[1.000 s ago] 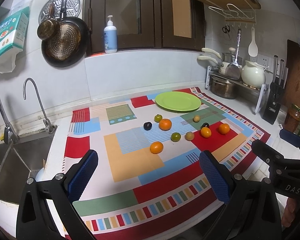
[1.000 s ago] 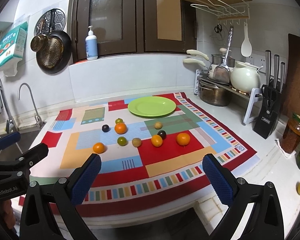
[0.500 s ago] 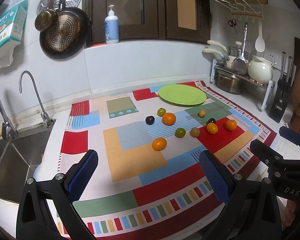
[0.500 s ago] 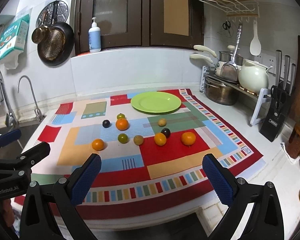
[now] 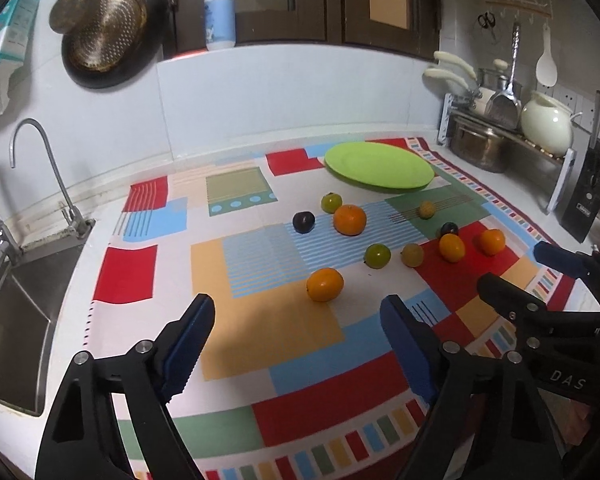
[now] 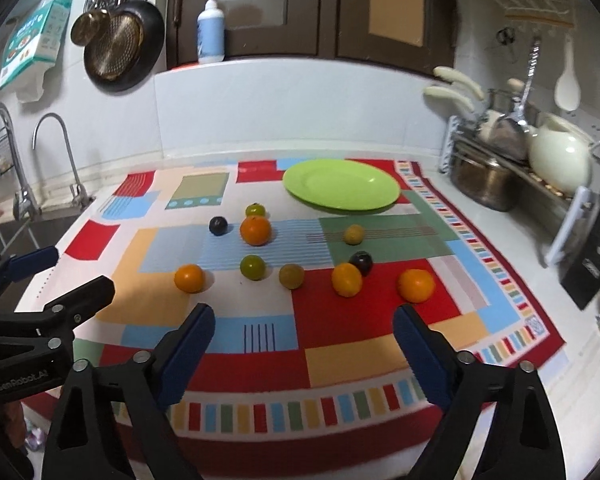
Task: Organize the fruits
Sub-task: 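Close the left gripper on an orange while the right gripper grasps a brown round fruit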
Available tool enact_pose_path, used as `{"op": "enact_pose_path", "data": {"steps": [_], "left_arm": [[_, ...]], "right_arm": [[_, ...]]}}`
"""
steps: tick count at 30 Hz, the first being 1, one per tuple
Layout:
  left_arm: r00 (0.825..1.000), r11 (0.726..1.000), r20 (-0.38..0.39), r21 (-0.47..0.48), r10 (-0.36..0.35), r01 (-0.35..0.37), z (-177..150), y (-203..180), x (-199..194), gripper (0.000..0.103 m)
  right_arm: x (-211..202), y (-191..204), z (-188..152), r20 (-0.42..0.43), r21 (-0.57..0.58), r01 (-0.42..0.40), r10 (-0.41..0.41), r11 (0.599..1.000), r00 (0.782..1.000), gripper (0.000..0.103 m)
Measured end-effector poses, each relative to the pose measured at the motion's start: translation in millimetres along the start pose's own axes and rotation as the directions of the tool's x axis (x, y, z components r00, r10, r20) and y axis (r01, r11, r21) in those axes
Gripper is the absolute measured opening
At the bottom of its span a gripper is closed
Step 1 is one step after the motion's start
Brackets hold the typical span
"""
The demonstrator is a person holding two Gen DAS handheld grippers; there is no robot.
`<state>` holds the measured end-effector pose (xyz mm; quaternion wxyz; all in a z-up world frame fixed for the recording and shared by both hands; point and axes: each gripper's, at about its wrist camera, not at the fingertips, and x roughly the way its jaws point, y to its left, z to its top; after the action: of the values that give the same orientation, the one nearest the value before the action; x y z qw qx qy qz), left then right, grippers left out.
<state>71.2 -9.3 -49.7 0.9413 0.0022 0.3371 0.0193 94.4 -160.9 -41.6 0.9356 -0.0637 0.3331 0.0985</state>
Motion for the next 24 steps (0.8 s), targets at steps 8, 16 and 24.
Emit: {"op": "enact_pose_path", "data": {"steps": [8,16,24], "left_arm": [[0.998,1.000,-0.059,0.009,-0.011,0.011,5.8,-11.7,40.7,0.074],[0.995,1.000,-0.101,0.007,-0.017,0.018,8.2,-18.3,70.6,0.064],[0.988,0.999,-0.153,-0.017,-0.039,0.036,9.0,-20.9,96.0,0.053]], "right_arm": [[51.9,-7.9,6.5,-0.081,0.000,-0.075,0.075,0.997,0.994,0.075],[91.0,-12.2,8.6,-0.145,0.019,-0.127,0.128,0.992,0.981,0.062],[117.7,-18.0,13.5,-0.179,0.064,-0.150,0.159,0.987,0.971,0.051]]}}
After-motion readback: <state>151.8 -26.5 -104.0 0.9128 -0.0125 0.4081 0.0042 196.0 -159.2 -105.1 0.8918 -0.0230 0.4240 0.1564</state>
